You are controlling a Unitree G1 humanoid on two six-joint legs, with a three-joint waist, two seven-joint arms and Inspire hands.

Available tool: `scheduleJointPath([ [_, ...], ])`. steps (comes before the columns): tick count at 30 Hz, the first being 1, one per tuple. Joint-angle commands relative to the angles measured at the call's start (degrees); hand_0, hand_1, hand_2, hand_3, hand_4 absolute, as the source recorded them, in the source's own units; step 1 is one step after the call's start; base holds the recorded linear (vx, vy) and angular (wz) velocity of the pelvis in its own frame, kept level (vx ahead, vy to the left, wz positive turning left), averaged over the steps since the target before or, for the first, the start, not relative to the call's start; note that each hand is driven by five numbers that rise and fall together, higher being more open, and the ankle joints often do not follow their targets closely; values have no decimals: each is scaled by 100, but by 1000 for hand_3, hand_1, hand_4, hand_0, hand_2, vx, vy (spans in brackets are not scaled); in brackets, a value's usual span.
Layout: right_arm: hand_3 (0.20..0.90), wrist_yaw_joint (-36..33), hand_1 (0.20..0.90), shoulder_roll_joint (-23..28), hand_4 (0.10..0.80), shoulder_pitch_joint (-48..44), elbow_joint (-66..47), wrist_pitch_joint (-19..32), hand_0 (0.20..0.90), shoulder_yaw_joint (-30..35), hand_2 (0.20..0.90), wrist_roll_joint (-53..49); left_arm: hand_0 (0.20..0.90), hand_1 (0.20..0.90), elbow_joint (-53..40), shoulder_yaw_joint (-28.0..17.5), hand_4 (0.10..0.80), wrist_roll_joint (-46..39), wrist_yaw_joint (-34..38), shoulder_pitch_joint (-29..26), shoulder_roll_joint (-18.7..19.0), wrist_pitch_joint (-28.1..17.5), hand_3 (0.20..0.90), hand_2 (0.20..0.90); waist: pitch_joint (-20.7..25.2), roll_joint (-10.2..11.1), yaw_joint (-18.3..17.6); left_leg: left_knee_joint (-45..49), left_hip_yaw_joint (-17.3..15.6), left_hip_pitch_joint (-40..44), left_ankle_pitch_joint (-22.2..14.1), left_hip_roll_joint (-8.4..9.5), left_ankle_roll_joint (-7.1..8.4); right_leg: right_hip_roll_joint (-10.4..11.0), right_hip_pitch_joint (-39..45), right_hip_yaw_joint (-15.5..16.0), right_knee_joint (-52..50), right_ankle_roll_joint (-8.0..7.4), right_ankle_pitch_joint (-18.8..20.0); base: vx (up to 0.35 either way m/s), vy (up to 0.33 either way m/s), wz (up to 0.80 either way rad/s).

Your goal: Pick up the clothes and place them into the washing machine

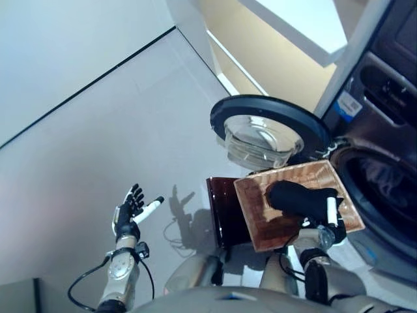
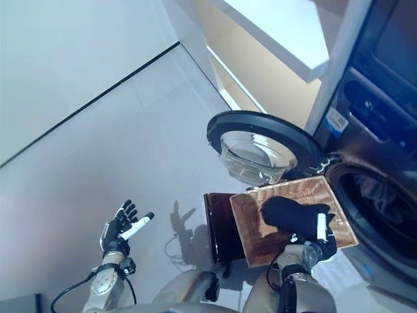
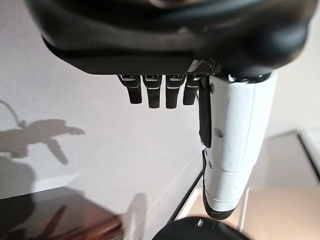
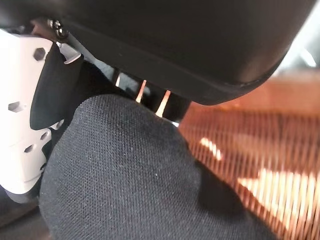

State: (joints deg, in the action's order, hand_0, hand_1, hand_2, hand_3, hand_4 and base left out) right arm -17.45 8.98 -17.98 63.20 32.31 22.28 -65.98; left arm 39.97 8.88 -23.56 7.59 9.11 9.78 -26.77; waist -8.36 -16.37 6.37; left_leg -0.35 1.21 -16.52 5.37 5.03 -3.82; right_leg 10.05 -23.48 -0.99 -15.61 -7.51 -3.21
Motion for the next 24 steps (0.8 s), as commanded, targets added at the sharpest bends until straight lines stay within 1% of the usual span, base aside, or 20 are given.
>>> scheduleJointPath([
  [1,200,53,200,94,300,-210,-524,847,200,32,200,-2,900,900,31,-124,800,-333,-13,-260,40,-623,900,900,-40,-109,28,446,81,-463,-322,185,285,49,525,9,811,228,245,13,49,-1],
  [5,200,-348,200,99,300,-319,-577,1084,200,197,200,144,900,900,115,60,800,-471,-15,-245,-18,-676,900,900,-42,-311,-6,430,51,-487,-317,217,287,69,477,-54,813,227,241,8,29,-6],
  [7,200,-494,200,139,300,-361,-552,1082,200,205,200,271,900,900,159,117,800,-472,-19,-254,-27,-682,900,900,-35,-351,4,425,48,-485,-320,221,288,74,472,-65,812,224,242,21,10,-12],
  [9,200,-832,200,320,300,-519,-596,1101,200,258,200,567,900,900,143,228,800,-532,-38,-222,-35,-697,900,900,-27,-460,-4,436,31,-487,-337,221,288,82,451,-96,787,228,225,38,4,-6],
  [10,200,-940,200,472,300,-634,-637,1094,200,294,200,694,900,900,143,242,800,-532,-36,-214,-18,-711,900,900,-18,-484,5,431,19,-486,-337,218,292,87,449,-103,784,228,220,23,-3,-5],
  [11,200,-970,200,475,300,-641,-646,1090,200,298,200,723,900,900,145,245,800,-532,-35,-220,-23,-712,900,900,-21,-489,10,431,17,-487,-337,217,292,86,446,-105,782,228,220,63,-29,-6],
  [12,200,-1202,200,857,300,-896,-759,1163,200,422,200,962,900,900,89,277,800,-526,-39,-192,34,-736,900,900,8,-522,25,435,17,-454,-389,224,302,111,475,-97,769,222,146,23,-22,-4],
  [13,200,-1285,200,880,300,-932,-772,1149,200,430,200,1042,900,900,85,286,800,-527,-35,-213,15,-735,900,900,-8,-551,39,432,13,-482,-342,212,305,97,450,-100,779,225,201,64,-29,-2],
  [14,200,-1447,200,1105,300,-1047,-868,1188,200,515,200,1213,900,900,96,295,800,-492,-30,-194,59,-734,900,900,18,-548,39,425,25,-446,-395,224,306,104,474,-103,769,221,138,0,0,0],
  [15,200,-1713,200,1350,300,-1192,-957,1147,200,567,200,1499,900,900,69,297,800,-483,-27,-196,76,-739,900,900,29,-581,62,412,23,-474,-342,213,311,94,444,-118,792,222,196,36,-14,-1],
  [17,200,-2194,200,2145,300,-1570,-1049,984,200,599,200,2130,900,900,3,254,800,-416,-11,-184,178,-752,900,900,73,-612,125,410,34,-480,-352,218,320,106,433,-128,795,213,173,0,0,0],
  [18,200,-2306,200,2590,300,-1872,-1039,933,200,524,200,2292,900,900,-60,277,800,-367,-22,-189,240,-768,900,900,97,-625,174,410,39,-489,-351,223,327,113,418,-123,797,209,178,0,0,0],
  [19,200,-2337,200,3093,300,-2176,-973,824,200,321,200,2436,900,900,-158,292,800,-303,-30,-162,370,-783,900,900,136,-591,239,412,47,-474,-388,237,338,133,426,-109,788,205,140,-37,-1,0],
  [20,200,-2284,200,3783,300,-2677,-682,719,200,-60,200,2449,900,900,-269,262,800,-288,-24,-171,440,-767,900,900,140,-615,322,406,28,-522,-332,231,351,133,356,-131,776,199,205,0,0,0],
  [21,200,-2193,200,4116,300,-3063,-674,724,200,-303,200,2333,900,900,-301,271,800,-283,-25,-105,562,-771,900,900,173,-590,379,384,27,-506,-359,240,359,140,350,-136,763,197,171,-69,-6,1],
  [22,200,-2154,200,4341,300,-3341,-566,629,200,-547,200,2307,900,900,-314,240,800,-298,-21,-92,590,-746,900,900,173,-599,401,359,7,-540,-298,224,373,126,296,-146,772,198,241,1,-8,-7],
  [23,442,-1859,442,4797,473,-3662,-397,315,442,-1004,442,2329,900,900,-244,143,800,-342,12,-143,658,-705,900,900,191,-529,395,330,-15,-521,-322,221,390,122,271,-164,737,202,204,-43,-2,-15],
  [24,900,-1678,900,4841,800,-3965,-433,281,900,-1442,900,2195,900,900,-187,105,800,-471,6,-214,609,-695,900,900,146,-550,358,296,-65,-559,-256,189,404,83,189,-215,725,212,278,-7,-9,-8],
])
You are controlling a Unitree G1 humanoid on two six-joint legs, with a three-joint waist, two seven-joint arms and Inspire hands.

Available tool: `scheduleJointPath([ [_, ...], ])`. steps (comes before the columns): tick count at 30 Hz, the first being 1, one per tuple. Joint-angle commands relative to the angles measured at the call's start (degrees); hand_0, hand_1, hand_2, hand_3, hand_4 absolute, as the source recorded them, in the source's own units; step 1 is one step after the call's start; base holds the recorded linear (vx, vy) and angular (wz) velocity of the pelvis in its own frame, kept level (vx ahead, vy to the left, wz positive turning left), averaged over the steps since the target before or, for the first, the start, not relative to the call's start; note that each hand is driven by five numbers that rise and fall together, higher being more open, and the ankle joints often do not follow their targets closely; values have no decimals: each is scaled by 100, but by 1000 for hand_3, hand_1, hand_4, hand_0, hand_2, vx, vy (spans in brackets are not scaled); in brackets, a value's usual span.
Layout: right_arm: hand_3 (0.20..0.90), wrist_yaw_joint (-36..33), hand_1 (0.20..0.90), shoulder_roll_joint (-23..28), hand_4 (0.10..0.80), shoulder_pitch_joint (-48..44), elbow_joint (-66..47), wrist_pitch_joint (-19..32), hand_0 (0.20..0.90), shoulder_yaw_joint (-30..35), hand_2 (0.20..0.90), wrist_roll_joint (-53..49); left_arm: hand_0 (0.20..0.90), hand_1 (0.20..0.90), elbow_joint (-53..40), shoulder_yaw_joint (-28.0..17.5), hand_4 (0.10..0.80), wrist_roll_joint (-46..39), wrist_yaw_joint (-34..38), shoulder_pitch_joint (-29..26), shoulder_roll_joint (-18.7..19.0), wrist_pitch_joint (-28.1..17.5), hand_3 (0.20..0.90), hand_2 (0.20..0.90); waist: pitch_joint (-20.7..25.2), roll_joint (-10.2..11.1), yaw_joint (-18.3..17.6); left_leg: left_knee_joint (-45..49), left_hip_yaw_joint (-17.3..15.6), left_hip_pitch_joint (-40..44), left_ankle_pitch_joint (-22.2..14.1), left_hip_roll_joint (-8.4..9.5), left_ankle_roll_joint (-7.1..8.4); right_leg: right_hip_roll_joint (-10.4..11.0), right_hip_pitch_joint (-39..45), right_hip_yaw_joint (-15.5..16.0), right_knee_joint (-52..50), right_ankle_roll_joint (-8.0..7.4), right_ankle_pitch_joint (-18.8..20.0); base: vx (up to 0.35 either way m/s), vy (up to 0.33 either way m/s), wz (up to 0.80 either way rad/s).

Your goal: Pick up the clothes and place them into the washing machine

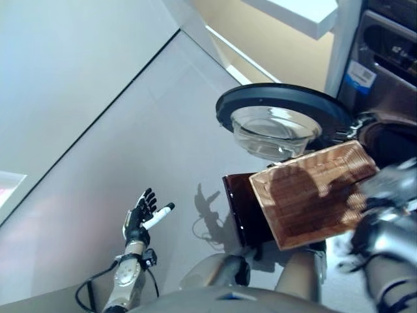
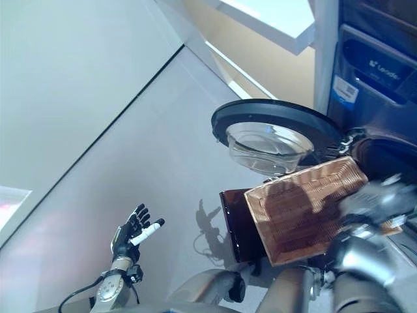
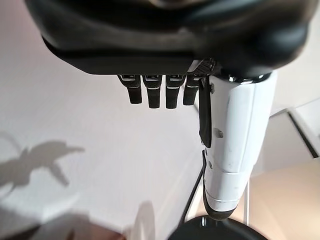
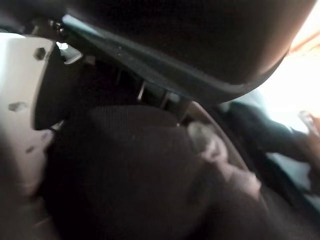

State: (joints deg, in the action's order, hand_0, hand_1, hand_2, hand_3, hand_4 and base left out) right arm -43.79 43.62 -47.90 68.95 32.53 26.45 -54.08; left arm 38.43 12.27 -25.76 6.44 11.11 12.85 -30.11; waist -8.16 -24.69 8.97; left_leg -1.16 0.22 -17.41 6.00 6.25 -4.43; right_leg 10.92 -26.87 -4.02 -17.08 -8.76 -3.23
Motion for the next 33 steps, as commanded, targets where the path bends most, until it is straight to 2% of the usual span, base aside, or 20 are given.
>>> scheduleJointPath([
  [1,900,1063,900,1409,800,-1011,-1115,118,900,-2048,900,1120,900,900,0,-287,800,-313,149,-452,293,-345,900,900,96,285,43,355,-8,-472,-292,43,481,-33,495,62,862,346,296,-27,-10,-4],
  [4,900,1130,900,1077,800,-973,-1123,154,900,-1984,900,1007,900,900,69,-365,800,-481,104,-402,198,-337,900,900,112,300,-2,327,-30,-449,-281,18,487,-87,504,12,869,363,283,21,-11,-13],
  [6,900,1172,900,1042,800,-933,-1029,145,900,-1922,900,971,900,900,154,-419,800,-500,122,-421,187,-339,900,900,133,321,-19,338,-32,-444,-283,11,491,-97,517,11,869,371,276,16,-12,-9],
  [8,900,1315,900,866,800,-787,-480,27,900,-1831,900,866,900,900,240,-462,800,-521,115,-485,104,-339,900,900,224,363,1,376,-6,-417,-314,-17,492,-109,582,31,864,388,237,16,-27,-3],
  [12,900,1492,900,529,800,-173,-149,-55,900,-1440,900,795,900,900,412,-572,800,-437,154,-538,1,-314,900,900,316,473,-13,413,46,-296,-359,-44,502,-103,738,117,860,396,179,11,-34,1],
  [16,900,1532,900,-248,800,707,211,-135,900,-1065,900,785,900,900,731,-585,800,-248,222,-610,-114,-233,900,900,395,663,-11,381,110,-100,-375,-73,515,-115,1015,264,955,386,163,14,-52,9],
  [17,900,1534,900,-265,800,735,204,-135,900,-1045,900,790,900,900,739,-580,800,-232,233,-605,-100,-233,900,900,400,677,-15,375,119,-84,-376,-71,517,-113,1037,274,965,387,161,45,-60,8],
  [18,900,1662,900,-583,800,1120,343,-239,900,-963,900,766,900,900,1037,-569,800,-54,281,-680,-143,-177,900,900,417,773,-59,354,129,0,-391,-84,518,-120,1136,304,1006,386,164,32,-33,10],
  [19,900,1673,900,-612,800,1176,314,-238,900,-928,900,762,900,900,1054,-557,800,-42,290,-674,-120,-187,900,900,413,795,-67,342,140,35,-388,-79,518,-114,1180,319,1027,386,165,50,-49,14],
  [23,900,2030,900,-1404,800,1970,1097,-850,900,-1187,900,1186,900,900,2002,-556,800,535,340,-774,-172,92,900,900,500,1116,-129,295,152,279,-427,-94,523,-107,1470,401,1172,364,214,46,-48,7],
  [27,900,2460,900,-2217,800,2708,1147,-1001,900,-1330,900,1278,900,900,2883,-680,800,759,276,-881,-186,289,900,900,647,1460,-213,317,142,455,-510,-133,525,-152,1700,440,1331,360,288,69,-68,2],
  [33,900,2920,900,-2868,800,3714,836,-1106,900,-1487,900,1626,900,900,3420,-820,800,979,90,-892,-182,356,900,900,919,1985,-374,221,60,804,-593,-250,523,-210,2029,458,1626,338,447,46,-48,-3],
])
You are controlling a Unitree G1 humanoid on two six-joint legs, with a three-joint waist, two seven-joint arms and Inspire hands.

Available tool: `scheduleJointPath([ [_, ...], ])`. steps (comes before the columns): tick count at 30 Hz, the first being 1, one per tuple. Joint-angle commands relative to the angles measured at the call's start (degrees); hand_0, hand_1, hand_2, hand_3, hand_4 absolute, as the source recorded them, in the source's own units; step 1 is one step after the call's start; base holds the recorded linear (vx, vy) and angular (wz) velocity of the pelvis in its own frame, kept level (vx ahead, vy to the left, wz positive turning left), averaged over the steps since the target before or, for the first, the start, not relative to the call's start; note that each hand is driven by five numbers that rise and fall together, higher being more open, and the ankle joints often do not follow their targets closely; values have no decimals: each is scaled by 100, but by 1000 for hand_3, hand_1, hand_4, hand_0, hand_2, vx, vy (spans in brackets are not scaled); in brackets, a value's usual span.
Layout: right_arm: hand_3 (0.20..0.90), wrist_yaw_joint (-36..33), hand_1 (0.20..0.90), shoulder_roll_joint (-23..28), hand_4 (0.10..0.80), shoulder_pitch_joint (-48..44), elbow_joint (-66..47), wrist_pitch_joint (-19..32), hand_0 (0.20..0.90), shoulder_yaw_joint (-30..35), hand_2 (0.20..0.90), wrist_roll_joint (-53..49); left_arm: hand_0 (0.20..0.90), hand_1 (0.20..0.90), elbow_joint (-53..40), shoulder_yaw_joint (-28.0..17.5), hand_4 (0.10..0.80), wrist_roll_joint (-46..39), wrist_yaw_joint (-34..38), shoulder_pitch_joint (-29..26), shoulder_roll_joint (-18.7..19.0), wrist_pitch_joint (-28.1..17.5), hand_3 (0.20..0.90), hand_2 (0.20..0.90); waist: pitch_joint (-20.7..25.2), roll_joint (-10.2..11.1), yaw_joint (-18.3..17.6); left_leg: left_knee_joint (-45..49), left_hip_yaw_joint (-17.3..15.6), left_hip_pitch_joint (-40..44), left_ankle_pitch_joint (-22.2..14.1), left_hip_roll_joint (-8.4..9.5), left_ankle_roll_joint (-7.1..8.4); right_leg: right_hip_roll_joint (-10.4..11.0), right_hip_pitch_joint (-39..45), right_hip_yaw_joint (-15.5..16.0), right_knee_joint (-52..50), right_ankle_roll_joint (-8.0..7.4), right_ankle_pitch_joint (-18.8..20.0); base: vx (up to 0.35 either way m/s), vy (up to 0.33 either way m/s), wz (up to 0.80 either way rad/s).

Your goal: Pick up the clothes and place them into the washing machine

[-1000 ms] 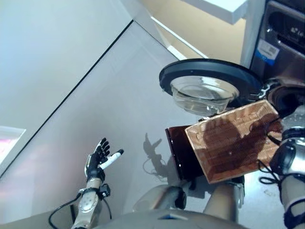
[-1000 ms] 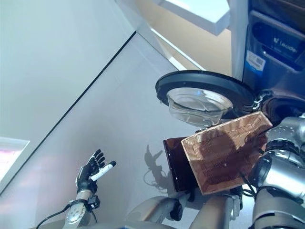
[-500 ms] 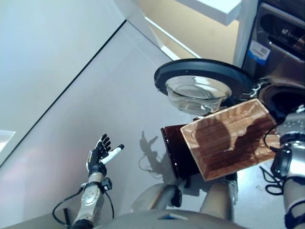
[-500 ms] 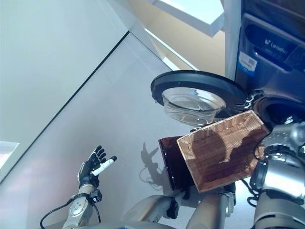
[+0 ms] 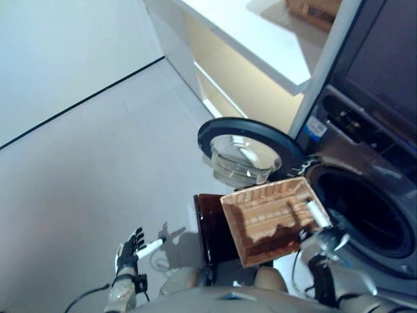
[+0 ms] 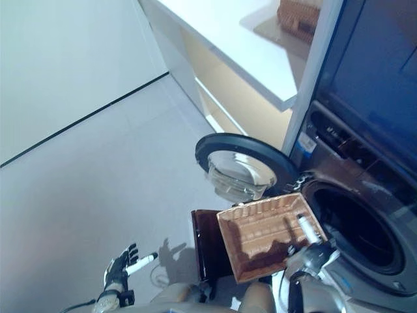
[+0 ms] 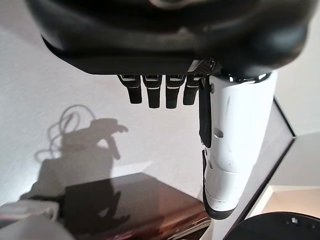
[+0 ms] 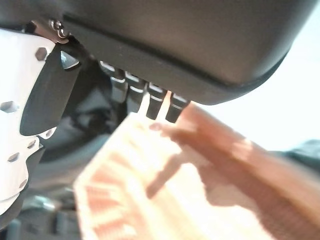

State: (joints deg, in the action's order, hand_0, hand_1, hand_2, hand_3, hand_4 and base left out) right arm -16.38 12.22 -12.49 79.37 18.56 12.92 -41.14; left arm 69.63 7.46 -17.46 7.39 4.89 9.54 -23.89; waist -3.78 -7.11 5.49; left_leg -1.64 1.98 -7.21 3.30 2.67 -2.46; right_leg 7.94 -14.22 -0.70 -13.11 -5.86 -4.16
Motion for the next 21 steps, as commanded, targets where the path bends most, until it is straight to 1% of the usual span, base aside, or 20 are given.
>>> scheduleJointPath([
  [1,900,252,900,205,800,360,-171,239,900,-162,900,465,900,900,396,-343,800,204,-74,-258,133,-218,900,900,519,304,-63,248,-120,-152,-330,90,323,70,813,130,1249,49,558,0,0,0],
  [3,900,299,900,74,800,629,-256,176,900,-286,900,767,900,900,595,-358,800,299,-115,-239,162,-182,900,900,609,425,-112,189,-134,-48,-327,56,326,46,889,144,1295,43,588,6,-18,-1],
  [6,900,368,900,8,800,1020,-362,20,900,-766,900,1641,900,900,770,-327,800,562,-208,-216,181,-70,900,900,692,572,-167,128,-161,85,-313,20,330,-2,963,141,1338,37,646,-19,-25,-5],
  [7,900,373,900,32,800,1127,-368,-48,900,-943,900,1980,900,900,837,-322,800,619,-305,-212,184,-1,900,900,705,614,-187,112,-165,126,-293,8,333,-17,989,139,1348,34,661,-41,-28,-10],
  [8,900,345,900,34,800,1245,-366,-122,900,-1179,900,2424,900,900,884,-232,800,870,-249,-224,211,25,900,900,718,645,-225,49,-151,177,-251,-6,342,-36,1015,148,1336,38,657,-30,-28,-12],
  [9,900,399,900,-8,800,1356,-375,-127,900,-1215,900,2451,900,900,879,-215,800,948,-238,-217,227,34,900,900,749,675,-247,-37,-159,239,-229,-16,353,-47,1047,160,1342,41,647,-5,-24,-7],
  [10,900,420,900,-48,800,1480,-392,-159,900,-1334,900,2651,900,900,873,-229,800,937,-268,-195,234,46,900,900,782,703,-275,-129,-148,323,-202,-36,373,-65,1078,183,1317,47,617,19,-23,5],
  [11,900,420,900,-48,800,1555,-347,-215,900,-1436,900,2903,900,900,879,-249,800,984,-287,-193,234,63,900,900,782,720,-284,-139,-132,377,-209,-44,360,-81,1122,176,1292,53,593,0,0,0],
  [15,900,468,900,-89,800,1796,-70,-285,900,-1295,900,2975,900,900,915,-246,800,1140,-351,-185,181,102,900,900,849,766,-331,-72,-120,546,-278,-58,334,-120,1340,197,1270,66,533,40,-26,1],
  [21,900,523,900,-89,800,1752,90,-187,900,-789,900,2244,900,900,940,-339,800,1061,-295,-186,190,101,900,900,904,723,-390,-124,-157,708,-318,-92,339,-133,1421,178,1280,62,493,27,-15,1],
])
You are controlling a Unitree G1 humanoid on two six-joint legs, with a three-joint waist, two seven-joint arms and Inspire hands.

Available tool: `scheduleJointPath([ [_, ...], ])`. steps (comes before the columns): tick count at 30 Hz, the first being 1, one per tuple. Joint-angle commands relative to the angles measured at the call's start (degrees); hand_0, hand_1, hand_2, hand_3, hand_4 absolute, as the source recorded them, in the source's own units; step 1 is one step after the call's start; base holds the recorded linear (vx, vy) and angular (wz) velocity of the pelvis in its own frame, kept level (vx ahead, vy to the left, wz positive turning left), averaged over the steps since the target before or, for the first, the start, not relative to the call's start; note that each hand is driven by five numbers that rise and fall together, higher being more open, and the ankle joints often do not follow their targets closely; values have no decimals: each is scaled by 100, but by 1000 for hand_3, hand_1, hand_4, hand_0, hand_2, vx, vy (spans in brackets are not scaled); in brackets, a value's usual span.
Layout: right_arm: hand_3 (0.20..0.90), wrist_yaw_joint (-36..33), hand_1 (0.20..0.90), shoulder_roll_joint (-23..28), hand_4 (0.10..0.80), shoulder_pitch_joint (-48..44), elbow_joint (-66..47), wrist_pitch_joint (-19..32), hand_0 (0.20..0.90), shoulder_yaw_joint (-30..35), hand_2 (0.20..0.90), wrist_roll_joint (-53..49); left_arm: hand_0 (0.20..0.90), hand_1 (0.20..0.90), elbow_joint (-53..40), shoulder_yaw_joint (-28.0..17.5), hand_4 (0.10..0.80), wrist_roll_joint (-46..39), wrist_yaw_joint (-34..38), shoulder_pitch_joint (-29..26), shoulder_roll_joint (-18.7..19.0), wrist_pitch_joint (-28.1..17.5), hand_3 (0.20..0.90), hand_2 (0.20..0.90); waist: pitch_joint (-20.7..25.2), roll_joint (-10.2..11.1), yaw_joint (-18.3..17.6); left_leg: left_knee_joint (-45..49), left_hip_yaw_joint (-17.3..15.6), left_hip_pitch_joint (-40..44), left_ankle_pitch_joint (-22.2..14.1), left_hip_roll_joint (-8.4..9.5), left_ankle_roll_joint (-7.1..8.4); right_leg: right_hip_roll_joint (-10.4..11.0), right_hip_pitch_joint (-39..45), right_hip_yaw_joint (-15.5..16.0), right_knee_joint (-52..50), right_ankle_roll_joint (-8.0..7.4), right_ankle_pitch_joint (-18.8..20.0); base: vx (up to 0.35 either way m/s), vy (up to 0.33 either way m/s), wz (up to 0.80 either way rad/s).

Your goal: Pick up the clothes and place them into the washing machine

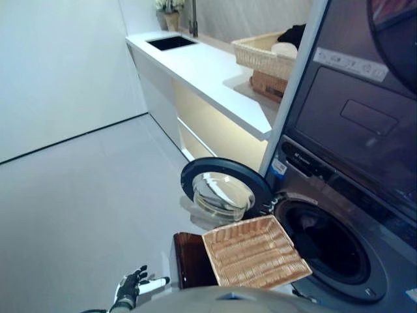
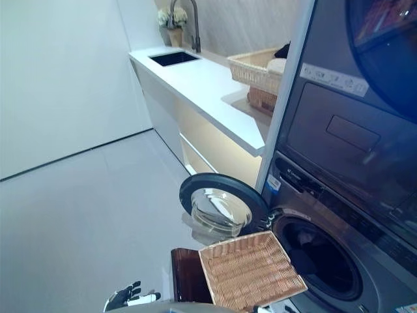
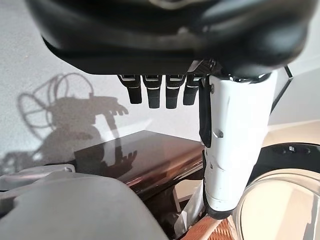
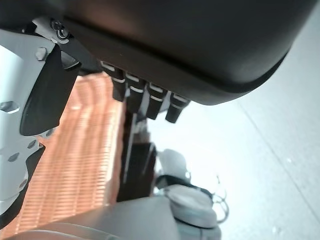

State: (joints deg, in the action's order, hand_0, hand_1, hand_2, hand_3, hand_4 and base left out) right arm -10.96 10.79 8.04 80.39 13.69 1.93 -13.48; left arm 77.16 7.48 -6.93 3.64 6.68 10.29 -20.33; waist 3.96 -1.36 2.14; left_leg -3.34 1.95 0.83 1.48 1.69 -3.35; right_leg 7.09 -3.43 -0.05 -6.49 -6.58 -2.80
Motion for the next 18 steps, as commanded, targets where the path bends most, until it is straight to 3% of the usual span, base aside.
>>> scheduleJointPath([
  [1,900,6,900,53,800,-338,-78,362,900,440,900,-834,900,900,164,-365,800,-69,94,-365,121,-260,900,900,115,130,-72,48,-151,-79,-140,-4,430,-51,330,118,588,137,335,34,-13,0],
  [3,900,22,900,54,800,-375,-164,441,900,605,900,-1171,900,900,137,-383,800,-151,111,-363,128,-275,900,900,80,109,-87,84,-149,-79,-163,-17,423,-60,305,121,480,145,274,0,0,0],
  [5,900,-3,900,28,800,-589,-696,726,900,889,900,-2088,900,900,-29,-334,800,-465,201,-417,187,-342,900,900,-335,48,-161,731,-156,-303,-341,-53,389,-146,20,114,-245,227,-19,-127,-40,2],
  [11,900,-113,900,100,800,-1402,-1979,1423,900,1319,900,-3594,900,900,-640,-35,800,-1202,360,-713,100,-698,900,900,-1128,-261,-266,1425,-174,-1414,-451,79,380,-136,-1144,37,-886,301,-65,-225,18,4],
  [16,900,-523,900,100,800,-2190,-2570,2047,900,1294,900,-4144,900,900,-1488,54,800,-1840,401,-761,-4,-1008,900,900,-1405,-440,-174,2037,-302,-2423,-552,84,332,-139,-2077,-120,-1288,349,-94,-170,12,-4],
  [18,900,-789,900,218,800,-2710,-2679,2291,900,1290,900,-4291,900,900,-2194,114,800,-2030,429,-702,-19,-1206,900,900,-1549,-607,-71,2279,-333,-2872,-598,116,308,-140,-2539,-192,-1517,384,-113,-112,45,-11],
])
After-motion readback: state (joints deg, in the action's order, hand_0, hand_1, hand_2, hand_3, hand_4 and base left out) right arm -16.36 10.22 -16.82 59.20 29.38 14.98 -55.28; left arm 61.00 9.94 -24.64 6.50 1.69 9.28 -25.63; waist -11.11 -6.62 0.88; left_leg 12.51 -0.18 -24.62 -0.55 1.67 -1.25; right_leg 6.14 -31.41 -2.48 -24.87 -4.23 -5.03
